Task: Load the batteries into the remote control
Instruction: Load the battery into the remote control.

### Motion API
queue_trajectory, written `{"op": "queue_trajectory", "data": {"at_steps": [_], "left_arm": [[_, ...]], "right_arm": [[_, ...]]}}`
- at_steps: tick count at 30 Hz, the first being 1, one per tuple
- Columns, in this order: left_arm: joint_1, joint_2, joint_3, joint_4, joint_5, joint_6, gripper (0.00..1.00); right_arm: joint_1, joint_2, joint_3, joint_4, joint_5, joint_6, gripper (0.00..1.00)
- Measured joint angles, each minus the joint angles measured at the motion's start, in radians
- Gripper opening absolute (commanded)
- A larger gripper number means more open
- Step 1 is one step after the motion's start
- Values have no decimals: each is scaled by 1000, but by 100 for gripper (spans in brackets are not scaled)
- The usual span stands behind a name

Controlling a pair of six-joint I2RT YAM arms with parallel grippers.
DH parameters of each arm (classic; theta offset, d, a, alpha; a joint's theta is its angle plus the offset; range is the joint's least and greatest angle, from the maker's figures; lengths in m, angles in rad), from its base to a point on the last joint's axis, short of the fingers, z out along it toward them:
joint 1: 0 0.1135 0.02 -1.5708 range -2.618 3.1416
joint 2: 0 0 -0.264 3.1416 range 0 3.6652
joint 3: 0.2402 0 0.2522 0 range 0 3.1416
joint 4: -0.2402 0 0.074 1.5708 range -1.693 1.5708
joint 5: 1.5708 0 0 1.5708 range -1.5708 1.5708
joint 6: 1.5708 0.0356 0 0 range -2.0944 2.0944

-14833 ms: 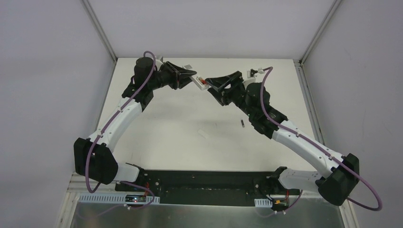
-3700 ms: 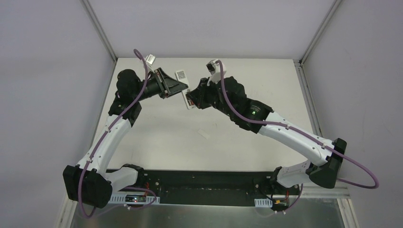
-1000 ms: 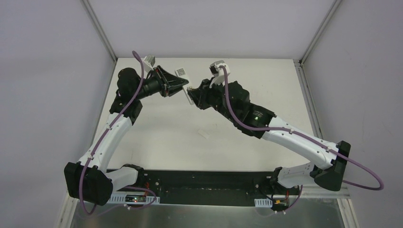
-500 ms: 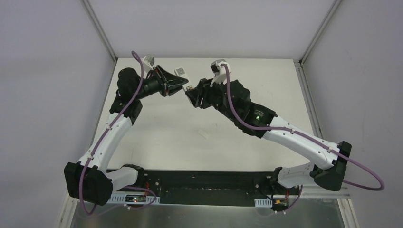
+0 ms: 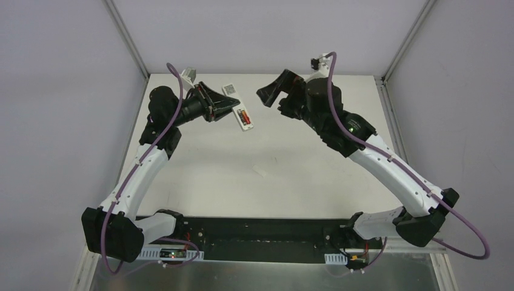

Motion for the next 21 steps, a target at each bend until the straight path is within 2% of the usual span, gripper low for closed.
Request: {"op": "queue_trajectory", "data": {"at_steps": [4, 10, 15, 21], "left_arm": [[0, 0, 14, 1, -6, 23, 0], [0, 0, 29, 3, -29, 43, 0], [0, 10, 32, 3, -44, 53, 0], [6, 16, 32, 3, -50, 64, 0]], "right_arm": [[-101, 0, -56, -4, -147, 182, 100], [-112, 14, -150, 89, -377, 385, 100], [-117, 29, -169, 190, -482, 478, 99], [-126, 66, -170, 278, -553, 551, 85]]}}
